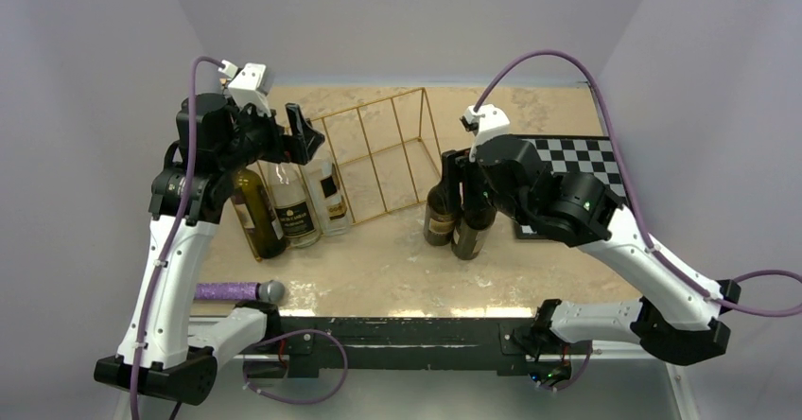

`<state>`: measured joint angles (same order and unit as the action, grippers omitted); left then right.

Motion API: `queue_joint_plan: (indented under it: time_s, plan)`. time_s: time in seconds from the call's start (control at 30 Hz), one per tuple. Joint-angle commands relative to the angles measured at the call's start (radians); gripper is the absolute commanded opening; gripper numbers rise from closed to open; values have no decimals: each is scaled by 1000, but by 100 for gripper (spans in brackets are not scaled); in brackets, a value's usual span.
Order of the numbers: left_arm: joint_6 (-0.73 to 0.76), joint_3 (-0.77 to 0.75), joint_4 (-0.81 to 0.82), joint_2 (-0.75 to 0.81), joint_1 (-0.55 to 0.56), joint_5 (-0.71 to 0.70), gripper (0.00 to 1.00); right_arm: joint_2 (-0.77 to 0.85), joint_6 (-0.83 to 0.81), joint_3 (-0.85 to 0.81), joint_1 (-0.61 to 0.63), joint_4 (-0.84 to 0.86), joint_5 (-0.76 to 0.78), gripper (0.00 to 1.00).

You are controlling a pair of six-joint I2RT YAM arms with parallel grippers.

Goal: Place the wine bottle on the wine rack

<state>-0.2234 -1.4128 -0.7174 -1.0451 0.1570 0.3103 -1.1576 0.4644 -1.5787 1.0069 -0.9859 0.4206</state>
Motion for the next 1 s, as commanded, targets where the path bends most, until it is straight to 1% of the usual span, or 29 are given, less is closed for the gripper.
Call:
queue_joint_plan:
  time_s: [0.0, 0.1, 0.27, 0.37, 0.53, 0.63, 0.77, 0.83, 0.9, 0.97]
  plan:
    - [29, 4, 13, 9, -8, 7, 99, -20, 30, 37, -52, 37, -38, 64]
    - [24, -1, -1, 9, -8, -4, 99, -45, 12, 41, -66, 64, -35, 62]
    - [25, 15, -9, 14, -8, 19, 99, -119, -5, 28, -90, 66, -15, 61]
    - [39, 41, -3, 23, -8, 41, 99, -146, 4, 28, -91, 66, 37, 54]
    - [81, 98, 73, 81, -8, 64, 99, -182, 2, 34, -91, 81, 106, 52]
    - [93, 94, 80, 94, -8, 48, 99, -207, 5, 35, -91, 84, 120, 51]
    - [105, 93, 69, 97, -8, 46, 99, -224, 12, 39, -91, 81, 136, 46]
    - [104, 98, 69, 98, -8, 19, 99, -222, 15, 42, -91, 79, 146, 44]
    - [107, 102, 70, 101, -8, -41, 99, -215, 14, 46, -91, 91, 150, 39]
    - [117, 95, 63, 102, -8, -76, 99, -210, 6, 43, -91, 98, 150, 24]
